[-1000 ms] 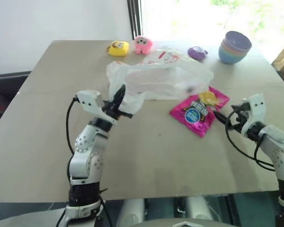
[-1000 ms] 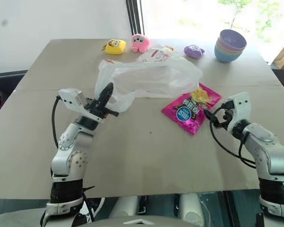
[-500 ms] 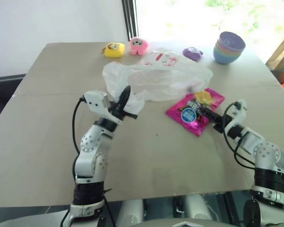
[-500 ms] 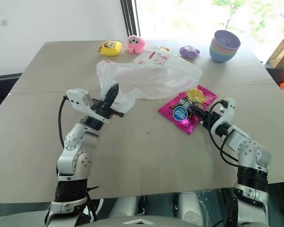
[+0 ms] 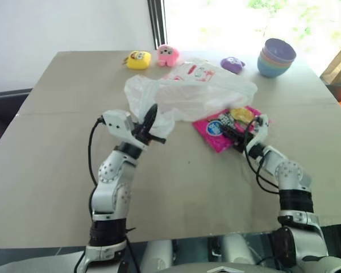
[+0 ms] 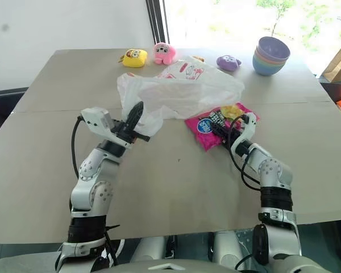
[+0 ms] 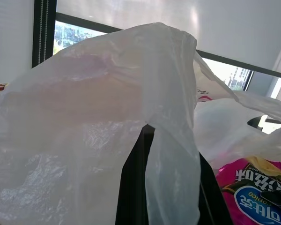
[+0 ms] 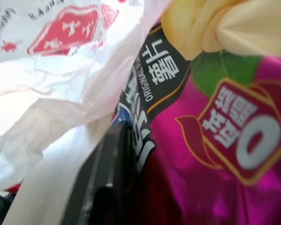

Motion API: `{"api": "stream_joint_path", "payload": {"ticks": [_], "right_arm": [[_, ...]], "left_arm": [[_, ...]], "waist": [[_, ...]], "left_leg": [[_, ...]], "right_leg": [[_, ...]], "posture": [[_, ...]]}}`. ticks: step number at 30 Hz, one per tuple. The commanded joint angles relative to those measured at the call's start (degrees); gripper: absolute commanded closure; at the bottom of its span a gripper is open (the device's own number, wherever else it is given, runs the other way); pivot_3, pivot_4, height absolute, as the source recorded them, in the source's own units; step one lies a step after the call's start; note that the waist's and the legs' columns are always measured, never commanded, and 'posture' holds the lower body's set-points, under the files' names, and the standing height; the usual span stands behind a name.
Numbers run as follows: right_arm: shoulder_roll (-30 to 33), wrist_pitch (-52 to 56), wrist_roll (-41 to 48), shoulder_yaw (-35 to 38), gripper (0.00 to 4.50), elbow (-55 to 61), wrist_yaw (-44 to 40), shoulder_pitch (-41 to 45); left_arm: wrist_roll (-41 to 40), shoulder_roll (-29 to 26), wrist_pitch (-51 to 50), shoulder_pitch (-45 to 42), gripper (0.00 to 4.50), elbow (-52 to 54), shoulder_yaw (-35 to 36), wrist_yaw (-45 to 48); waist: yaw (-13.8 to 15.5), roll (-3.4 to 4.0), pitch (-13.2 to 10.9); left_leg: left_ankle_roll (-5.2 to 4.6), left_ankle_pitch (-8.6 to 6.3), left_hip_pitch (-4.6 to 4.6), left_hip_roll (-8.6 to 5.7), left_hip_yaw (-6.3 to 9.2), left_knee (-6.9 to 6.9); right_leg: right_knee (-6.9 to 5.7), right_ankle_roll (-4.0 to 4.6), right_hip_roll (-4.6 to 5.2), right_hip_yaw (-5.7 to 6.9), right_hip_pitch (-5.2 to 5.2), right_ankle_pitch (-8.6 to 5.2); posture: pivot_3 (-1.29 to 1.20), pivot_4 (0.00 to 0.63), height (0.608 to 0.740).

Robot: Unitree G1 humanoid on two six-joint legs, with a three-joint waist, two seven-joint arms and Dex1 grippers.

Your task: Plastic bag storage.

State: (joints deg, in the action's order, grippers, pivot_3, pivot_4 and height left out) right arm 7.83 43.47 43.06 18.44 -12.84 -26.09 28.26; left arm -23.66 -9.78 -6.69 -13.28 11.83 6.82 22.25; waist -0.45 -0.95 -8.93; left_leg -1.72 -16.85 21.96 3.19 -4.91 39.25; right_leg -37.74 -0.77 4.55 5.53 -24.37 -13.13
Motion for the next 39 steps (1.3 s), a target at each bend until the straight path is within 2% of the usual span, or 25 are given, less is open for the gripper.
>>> {"api": "stream_joint_path", "payload": {"ticks": [1,9,14,19,25,31,35,39], "right_arm": [[0.8,-2.3,1.9,3.9,4.46,1.4,1.3,0.2],[7.0,-1.5,11.8,15.3,4.46,8.4,0.8,-4.1],[11.6,6.3,28.8,20.9,4.46,15.8,-0.3,-5.8],[13.7,14.4,44.6,15.1,4.46,27.5,-4.3,-9.9],[17.0,19.7,51.8,3.5,4.46,33.5,-6.7,-12.7],[19.4,21.9,52.3,-4.3,4.46,31.5,-10.8,-11.8],[17.6,17.7,37.9,-11.4,4.46,22.3,-16.5,-5.7],[12.3,9.1,26.4,-14.1,4.46,10.2,-18.8,2.2]], "left_arm": [[0.3,-0.3,1.7,-0.3,4.50,0.5,0.5,0.2],[0.0,0.0,2.2,-1.5,4.50,-1.1,-0.2,0.8],[-0.2,0.3,2.1,-2.0,4.50,-1.7,-0.8,1.5],[-0.1,0.5,2.4,-2.4,4.50,-2.4,-0.9,1.8],[0.0,0.7,2.4,-2.3,4.50,-1.9,-1.0,1.8],[0.1,0.4,2.4,-1.3,4.50,-0.9,-1.1,1.9],[-0.2,0.3,1.8,0.2,4.50,1.3,-1.5,1.9],[-0.6,0.0,1.0,1.2,4.50,3.4,-2.1,1.9]], "waist": [[0.1,0.00,0.0],[0.6,0.03,0.0],[0.5,0.12,-0.1],[0.1,0.14,-0.1],[0.0,0.11,-0.1],[0.3,0.09,-0.1],[-0.2,0.01,-0.1],[-0.2,0.01,-0.2]], "left_leg": [[-0.01,-0.01,0.00,0.00,0.01,0.00],[-0.07,-0.05,0.08,-0.01,0.04,-0.03],[-0.15,-0.10,0.01,0.00,-0.02,-0.08],[-0.17,-0.11,-0.01,0.03,0.09,-0.13],[-0.21,-0.13,0.00,-0.03,0.07,-0.08],[-0.21,-0.13,0.04,-0.03,0.14,-0.08],[-0.21,-0.13,0.01,-0.04,0.09,-0.05],[-0.21,-0.13,0.00,0.00,0.14,-0.05]], "right_leg": [[0.00,0.00,0.00,0.01,0.01,0.00],[0.11,0.00,0.00,0.07,0.01,0.00],[0.10,0.00,-0.01,0.01,0.01,0.00],[0.08,0.01,-0.06,0.00,0.01,-0.01],[0.10,-0.01,0.00,-0.02,0.02,-0.01],[0.12,-0.01,0.00,0.03,0.02,-0.01],[0.12,-0.01,-0.01,0.01,0.02,-0.01],[0.08,0.00,-0.08,0.03,0.02,-0.01]], "posture": [[0.00,0.150,0.740],[0.00,0.150,0.740],[0.00,0.150,0.740],[0.00,0.150,0.740],[0.00,0.150,0.740],[0.00,0.150,0.740],[0.00,0.150,0.740],[0.00,0.150,0.740]]}}
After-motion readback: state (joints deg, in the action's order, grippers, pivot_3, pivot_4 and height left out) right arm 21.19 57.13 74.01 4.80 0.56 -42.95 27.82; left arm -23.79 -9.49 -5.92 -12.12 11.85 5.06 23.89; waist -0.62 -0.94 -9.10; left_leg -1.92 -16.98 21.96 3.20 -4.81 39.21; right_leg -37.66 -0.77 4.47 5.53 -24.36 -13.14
